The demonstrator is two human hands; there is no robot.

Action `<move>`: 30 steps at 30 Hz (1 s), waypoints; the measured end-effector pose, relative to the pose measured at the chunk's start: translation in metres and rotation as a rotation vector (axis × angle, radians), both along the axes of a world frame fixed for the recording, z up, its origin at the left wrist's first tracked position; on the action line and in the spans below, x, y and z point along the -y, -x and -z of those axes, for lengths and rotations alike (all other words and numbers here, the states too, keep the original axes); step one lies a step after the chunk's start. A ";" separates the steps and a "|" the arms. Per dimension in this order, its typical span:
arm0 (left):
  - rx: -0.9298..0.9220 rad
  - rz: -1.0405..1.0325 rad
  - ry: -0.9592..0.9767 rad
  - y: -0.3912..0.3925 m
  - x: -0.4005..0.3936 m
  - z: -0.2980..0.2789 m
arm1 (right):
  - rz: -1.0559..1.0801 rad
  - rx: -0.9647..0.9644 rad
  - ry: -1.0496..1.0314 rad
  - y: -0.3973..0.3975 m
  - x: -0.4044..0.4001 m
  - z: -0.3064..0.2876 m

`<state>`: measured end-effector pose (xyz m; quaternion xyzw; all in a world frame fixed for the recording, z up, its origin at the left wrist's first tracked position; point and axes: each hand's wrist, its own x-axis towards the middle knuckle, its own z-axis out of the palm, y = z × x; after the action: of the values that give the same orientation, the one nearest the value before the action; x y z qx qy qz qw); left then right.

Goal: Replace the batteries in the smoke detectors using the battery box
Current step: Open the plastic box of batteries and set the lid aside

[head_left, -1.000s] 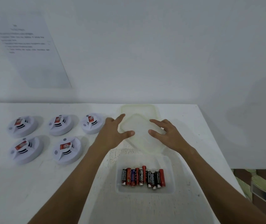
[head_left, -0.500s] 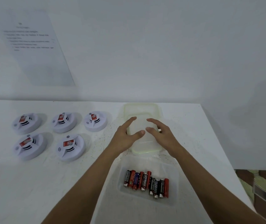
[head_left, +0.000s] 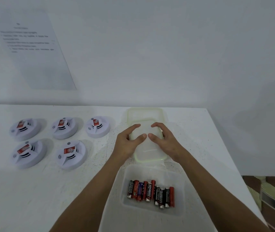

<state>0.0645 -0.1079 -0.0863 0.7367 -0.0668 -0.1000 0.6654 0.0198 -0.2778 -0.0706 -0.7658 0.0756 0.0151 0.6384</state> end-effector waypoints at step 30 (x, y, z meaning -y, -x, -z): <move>0.040 -0.085 -0.382 0.001 -0.005 -0.020 | 0.070 -0.004 0.391 0.017 0.026 -0.006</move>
<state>0.0635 -0.1027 -0.0660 0.8537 -0.0288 -0.0682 0.5155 0.0027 -0.3041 -0.0644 -0.8721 0.1049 -0.0207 0.4776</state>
